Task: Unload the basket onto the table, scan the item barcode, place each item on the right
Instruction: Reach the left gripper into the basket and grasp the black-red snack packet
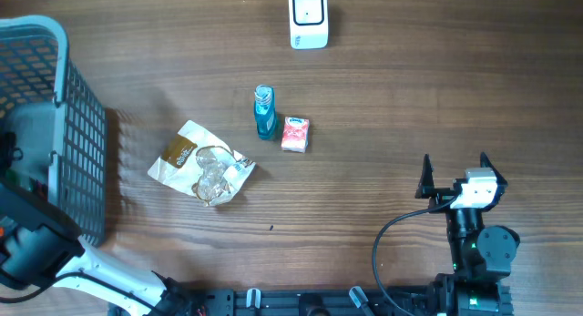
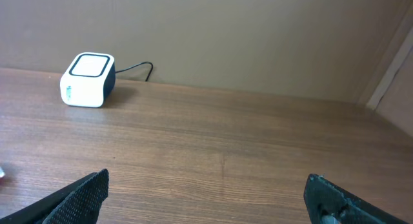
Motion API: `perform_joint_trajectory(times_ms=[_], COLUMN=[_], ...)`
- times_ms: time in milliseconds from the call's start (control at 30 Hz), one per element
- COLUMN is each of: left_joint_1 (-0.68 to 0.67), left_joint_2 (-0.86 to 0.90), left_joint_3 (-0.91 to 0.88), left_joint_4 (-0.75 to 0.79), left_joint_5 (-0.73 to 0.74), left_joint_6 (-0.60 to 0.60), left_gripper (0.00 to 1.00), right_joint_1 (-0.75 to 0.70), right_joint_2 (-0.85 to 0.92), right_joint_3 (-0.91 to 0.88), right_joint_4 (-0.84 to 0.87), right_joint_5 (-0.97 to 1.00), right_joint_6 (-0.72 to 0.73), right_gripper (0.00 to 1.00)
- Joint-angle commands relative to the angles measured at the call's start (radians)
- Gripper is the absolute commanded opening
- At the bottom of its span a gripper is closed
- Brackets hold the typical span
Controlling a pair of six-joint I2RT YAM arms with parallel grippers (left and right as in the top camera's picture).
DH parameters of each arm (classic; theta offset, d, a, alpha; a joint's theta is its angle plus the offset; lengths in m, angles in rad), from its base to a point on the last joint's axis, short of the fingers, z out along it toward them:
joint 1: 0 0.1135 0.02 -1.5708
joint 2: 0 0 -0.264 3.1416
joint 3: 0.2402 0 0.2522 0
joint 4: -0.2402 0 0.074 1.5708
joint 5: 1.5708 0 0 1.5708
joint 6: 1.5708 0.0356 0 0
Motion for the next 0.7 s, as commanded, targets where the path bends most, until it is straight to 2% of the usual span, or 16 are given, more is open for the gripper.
perform_joint_trajectory(times_ms=[0,67,133,267,367,433,467,500,533,600,667], left_joint_1=[0.009,0.009,0.009,0.008,0.008,0.006,0.005,0.004,0.001,-0.013,-0.034], left_joint_2=[0.009,0.009,0.009,0.009,0.009,0.009,0.009,0.009,0.009,0.0,-0.021], left_joint_3=[-0.012,-0.012,-0.012,-0.012,-0.011,-0.011,-0.011,-0.011,-0.011,-0.011,-0.011], left_joint_4=[0.021,0.019,0.015,-0.011,-0.026,-0.035,-0.039,-0.041,-0.041,-0.031,-0.017], left_joint_5=[0.012,0.013,0.013,0.02,0.107,0.142,0.153,0.163,0.167,0.17,0.17], left_joint_6=[-0.013,-0.013,-0.013,-0.013,-0.009,-0.01,-0.01,-0.01,0.005,0.095,0.142], left_gripper=[0.78,0.68,0.61,0.21,0.04,0.04,0.26,0.37,0.6,0.7,0.74], right_joint_1=[0.003,0.003,0.003,0.003,0.003,0.003,0.003,0.003,0.003,0.003,0.003], right_joint_2=[0.001,0.001,0.001,0.001,0.001,0.001,0.001,0.001,0.001,0.001,0.001], right_joint_3=[-0.001,-0.001,-0.001,-0.001,-0.001,-0.001,-0.001,-0.001,-0.001,-0.001,-0.001], right_joint_4=[0.005,0.005,0.004,0.004,0.004,0.004,0.004,0.005,0.005,0.004,0.004], right_joint_5=[-0.016,-0.016,-0.016,-0.016,-0.016,-0.016,-0.015,-0.016,-0.016,-0.016,-0.016], right_joint_6=[0.018,0.018,0.018,0.018,0.018,0.018,0.018,0.018,0.018,0.018,0.018], right_gripper=[1.0,1.0,1.0,1.0,1.0,1.0,1.0,1.0,1.0,1.0,1.0])
